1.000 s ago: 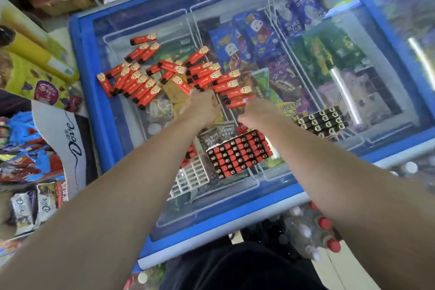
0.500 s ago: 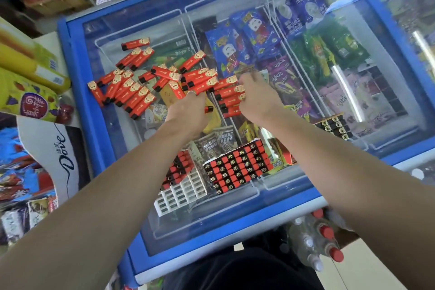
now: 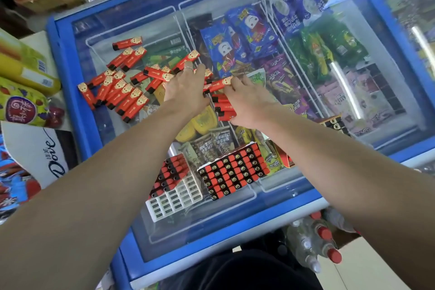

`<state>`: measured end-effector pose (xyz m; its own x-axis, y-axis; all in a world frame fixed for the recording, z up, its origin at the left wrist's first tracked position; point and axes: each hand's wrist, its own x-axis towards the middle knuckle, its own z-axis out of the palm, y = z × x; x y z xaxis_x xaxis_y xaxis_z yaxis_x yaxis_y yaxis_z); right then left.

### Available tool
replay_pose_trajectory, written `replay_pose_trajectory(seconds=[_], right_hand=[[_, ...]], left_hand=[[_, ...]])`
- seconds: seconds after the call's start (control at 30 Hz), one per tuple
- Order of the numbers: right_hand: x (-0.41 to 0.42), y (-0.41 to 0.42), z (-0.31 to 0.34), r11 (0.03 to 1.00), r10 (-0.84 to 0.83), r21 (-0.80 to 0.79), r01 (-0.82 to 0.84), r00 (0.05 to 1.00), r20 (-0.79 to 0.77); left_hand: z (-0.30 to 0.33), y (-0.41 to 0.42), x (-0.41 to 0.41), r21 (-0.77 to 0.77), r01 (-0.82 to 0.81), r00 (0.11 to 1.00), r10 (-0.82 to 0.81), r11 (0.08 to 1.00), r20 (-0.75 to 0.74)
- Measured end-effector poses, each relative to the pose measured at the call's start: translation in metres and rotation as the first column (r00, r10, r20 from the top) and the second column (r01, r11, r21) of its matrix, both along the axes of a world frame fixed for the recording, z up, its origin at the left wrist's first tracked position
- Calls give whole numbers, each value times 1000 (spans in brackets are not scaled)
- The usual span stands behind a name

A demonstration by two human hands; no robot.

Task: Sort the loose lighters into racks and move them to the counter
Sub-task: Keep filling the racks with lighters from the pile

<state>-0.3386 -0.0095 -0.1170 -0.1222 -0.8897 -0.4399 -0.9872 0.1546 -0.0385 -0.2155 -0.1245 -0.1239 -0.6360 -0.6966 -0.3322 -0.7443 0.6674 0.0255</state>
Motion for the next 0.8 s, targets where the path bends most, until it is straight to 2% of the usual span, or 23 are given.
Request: replay_pose_trajectory(seconds=[0.27,0.33,0.4,0.43,0.5,0.57,0.6,0.63,0.7,0.77,0.8], right_hand=[[11,6,14,987,-83,145,75,995,51],[10,9,8,980,-166,135,150,978,122],[6,11,0,943,-329,136,302,905,269],[4,12,-1,909,-418,155,388,834,360],[0,15,-2,815,-558,230,531,617,555],[-2,18,4,717,-614,321,618,344,711],[-1,20,10,675,-609,362,643,210,765],[1,22,17,641,-590,398,656,90,803],[9,31,31,597,-539,456,660,-92,837],[20,41,43,585,-495,482,652,-184,849],[28,45,49,593,-484,482,645,-193,853]], left_hand=[[-4,-7,-2,40,44,998,-45,998,44],[-4,-4,-2,19,60,996,-62,998,65],[-4,0,0,7,70,995,-70,998,71],[-5,2,1,11,67,996,-67,998,64],[-6,5,6,45,30,999,-30,999,12],[-4,7,13,176,-108,986,128,978,-109],[-2,8,17,286,-197,947,257,938,-192],[2,10,21,408,-270,873,401,872,-278],[17,18,28,632,-339,667,652,697,-362],[29,29,39,782,-312,496,794,540,-351],[35,36,46,824,-283,450,827,490,-337]])
